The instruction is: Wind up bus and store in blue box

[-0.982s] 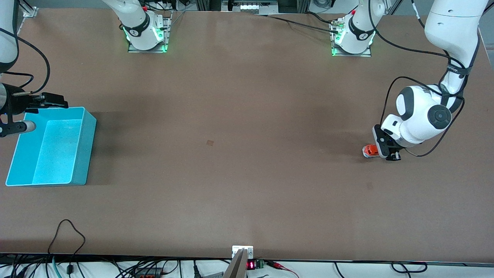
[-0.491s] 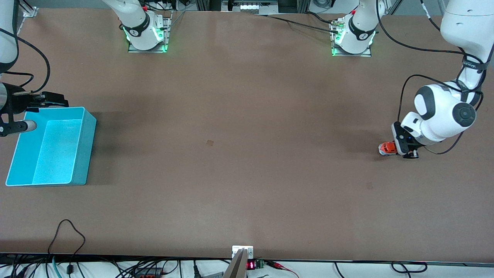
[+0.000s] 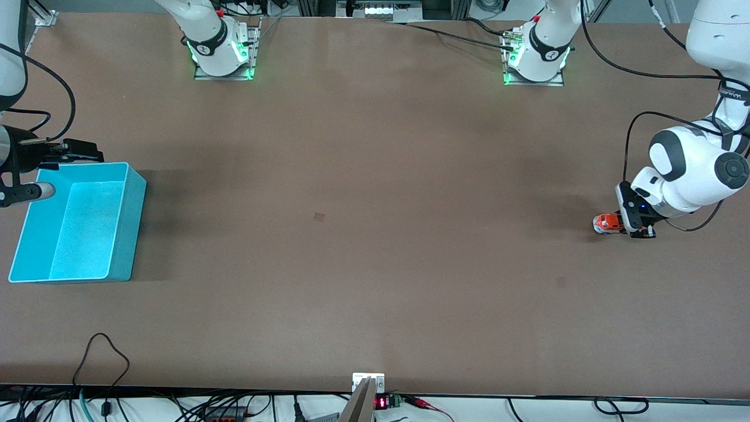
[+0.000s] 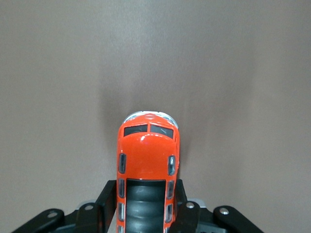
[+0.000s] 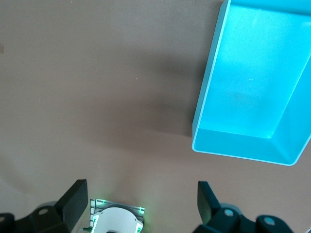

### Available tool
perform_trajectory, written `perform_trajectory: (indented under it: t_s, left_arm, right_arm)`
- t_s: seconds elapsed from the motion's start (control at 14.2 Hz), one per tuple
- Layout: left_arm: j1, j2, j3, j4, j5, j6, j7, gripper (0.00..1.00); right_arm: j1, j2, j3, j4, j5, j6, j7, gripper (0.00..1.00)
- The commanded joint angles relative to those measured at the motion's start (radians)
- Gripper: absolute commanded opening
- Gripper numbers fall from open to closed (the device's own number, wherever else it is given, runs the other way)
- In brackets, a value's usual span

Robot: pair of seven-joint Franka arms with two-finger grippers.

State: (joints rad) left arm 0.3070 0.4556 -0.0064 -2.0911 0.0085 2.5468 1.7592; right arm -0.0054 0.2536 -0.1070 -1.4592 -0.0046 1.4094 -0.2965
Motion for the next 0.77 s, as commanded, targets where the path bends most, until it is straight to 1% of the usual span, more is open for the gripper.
perform_trajectory:
  t_s: [0.0,0.21,0.56,0.63,0.7]
  left_arm:
    - [0.017,0.075,0.000,0.017,0.011,0.003,0.032,0.12]
    - [0.026,0.075,0.000,0.019,0.011,0.003,0.081,0.12]
    - [0.037,0.075,0.000,0.025,0.011,0.003,0.083,0.13]
    - [0.037,0.075,0.000,0.031,0.011,0.000,0.083,0.18]
    - [0.040,0.075,-0.001,0.034,0.011,0.000,0.083,0.48]
  right_arm:
    - [-0.008,-0.001,0.003,0.006,0.003,-0.018,-0.021,1.00]
    - [-0.007,-0.001,0.004,0.006,0.002,-0.027,-0.062,1.00]
    - [-0.010,0.016,0.001,0.006,-0.003,-0.027,-0.160,1.00]
    - [-0.011,0.015,0.001,0.006,-0.003,-0.027,-0.164,1.00]
    - [-0.011,0.016,0.001,0.006,-0.003,-0.027,-0.164,1.00]
